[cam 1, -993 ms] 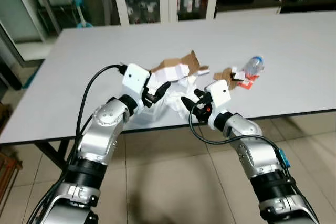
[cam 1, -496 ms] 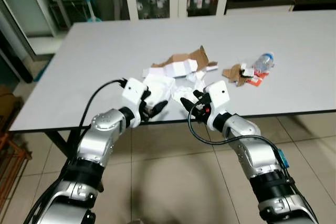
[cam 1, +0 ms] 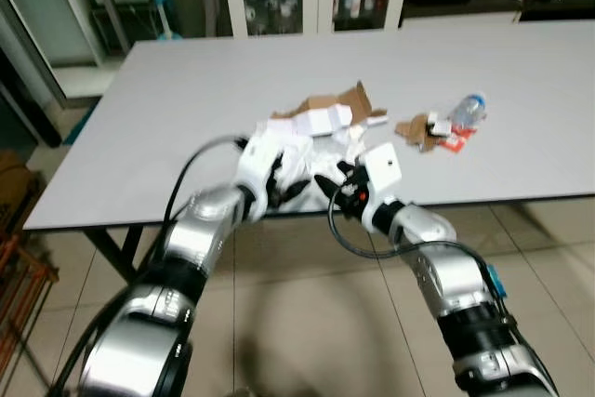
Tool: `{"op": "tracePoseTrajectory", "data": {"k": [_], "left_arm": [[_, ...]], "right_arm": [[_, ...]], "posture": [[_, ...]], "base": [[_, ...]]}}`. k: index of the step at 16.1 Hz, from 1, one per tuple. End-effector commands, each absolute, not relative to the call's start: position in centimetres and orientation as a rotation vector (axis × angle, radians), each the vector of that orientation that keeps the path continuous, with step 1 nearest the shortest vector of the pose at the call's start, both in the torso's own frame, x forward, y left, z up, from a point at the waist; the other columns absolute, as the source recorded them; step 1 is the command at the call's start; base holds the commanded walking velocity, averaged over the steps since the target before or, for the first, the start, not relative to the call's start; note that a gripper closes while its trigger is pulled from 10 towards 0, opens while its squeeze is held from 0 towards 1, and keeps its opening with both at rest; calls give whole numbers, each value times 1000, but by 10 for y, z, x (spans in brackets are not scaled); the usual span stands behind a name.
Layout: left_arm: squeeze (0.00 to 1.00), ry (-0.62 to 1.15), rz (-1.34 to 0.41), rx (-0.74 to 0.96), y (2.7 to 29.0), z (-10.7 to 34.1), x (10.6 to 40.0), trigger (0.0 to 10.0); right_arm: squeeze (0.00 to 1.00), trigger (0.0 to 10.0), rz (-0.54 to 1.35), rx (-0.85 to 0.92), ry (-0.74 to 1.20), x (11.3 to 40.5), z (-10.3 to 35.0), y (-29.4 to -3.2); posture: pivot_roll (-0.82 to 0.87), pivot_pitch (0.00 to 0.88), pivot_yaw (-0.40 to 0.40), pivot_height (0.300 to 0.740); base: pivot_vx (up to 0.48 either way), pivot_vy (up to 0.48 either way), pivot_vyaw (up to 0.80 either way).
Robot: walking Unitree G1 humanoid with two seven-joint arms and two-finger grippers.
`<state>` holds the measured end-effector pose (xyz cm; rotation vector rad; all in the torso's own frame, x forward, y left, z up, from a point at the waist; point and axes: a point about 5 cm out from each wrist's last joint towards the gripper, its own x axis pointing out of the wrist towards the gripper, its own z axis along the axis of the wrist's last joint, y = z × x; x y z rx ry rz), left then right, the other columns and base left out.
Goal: Picking trash to rubbish bin
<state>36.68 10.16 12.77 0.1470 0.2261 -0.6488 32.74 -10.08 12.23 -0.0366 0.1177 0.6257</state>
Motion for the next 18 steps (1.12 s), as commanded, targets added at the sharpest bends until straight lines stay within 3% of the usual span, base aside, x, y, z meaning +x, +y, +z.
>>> {"op": "tracePoseTrajectory", "data": {"k": [1, 15, 18], "left_arm": [[0, 223, -598, 156, 100, 132, 375, 10000], [0, 333, -492, 175, 91, 144, 396, 10000], [0, 363, -500, 178, 90, 136, 392, 10000]], "right_arm": [[0, 10000, 639, -40, 98, 328, 128, -98], [0, 10000, 648, -30, 90, 325, 129, -92], [0, 10000, 649, -26, 80, 320, 131, -91]], "posture": [[10, 0, 76, 740], [-28, 1, 96, 740], [-49, 38, 113, 740]], "base": [[0, 0, 0], [0, 0, 0], [0, 0, 0]]}}
